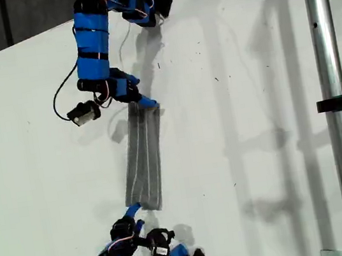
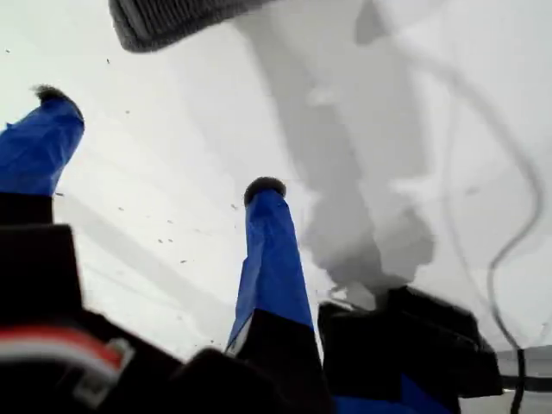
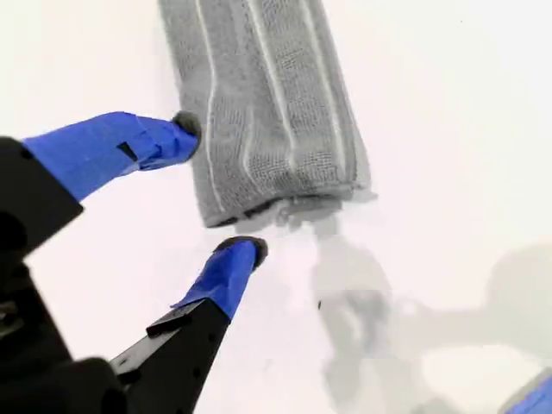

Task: Grasp corners of a towel and fold twice.

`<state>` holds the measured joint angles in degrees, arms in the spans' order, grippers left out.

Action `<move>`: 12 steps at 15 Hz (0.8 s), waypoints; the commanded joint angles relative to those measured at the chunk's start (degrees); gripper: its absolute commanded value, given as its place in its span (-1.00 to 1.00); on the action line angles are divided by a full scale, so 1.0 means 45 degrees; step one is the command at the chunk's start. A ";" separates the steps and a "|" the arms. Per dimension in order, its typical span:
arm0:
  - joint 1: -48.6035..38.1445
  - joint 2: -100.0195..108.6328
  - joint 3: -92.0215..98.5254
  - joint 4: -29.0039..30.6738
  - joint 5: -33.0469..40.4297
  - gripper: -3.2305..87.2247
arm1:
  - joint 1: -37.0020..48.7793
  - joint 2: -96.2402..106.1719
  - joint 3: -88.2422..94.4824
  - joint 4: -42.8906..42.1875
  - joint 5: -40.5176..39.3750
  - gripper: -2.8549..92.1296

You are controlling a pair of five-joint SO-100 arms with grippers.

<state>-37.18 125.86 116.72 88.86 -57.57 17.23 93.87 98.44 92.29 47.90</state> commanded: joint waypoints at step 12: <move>0.7930 1.6328 1.1113 -0.3770 -0.3652 -0.99 | -0.0391 1.9238 1.4648 -0.4570 0.7871 -0.14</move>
<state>-1.49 198.90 167.08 73.30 -73.30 13.01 184.57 165.85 76.82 84.29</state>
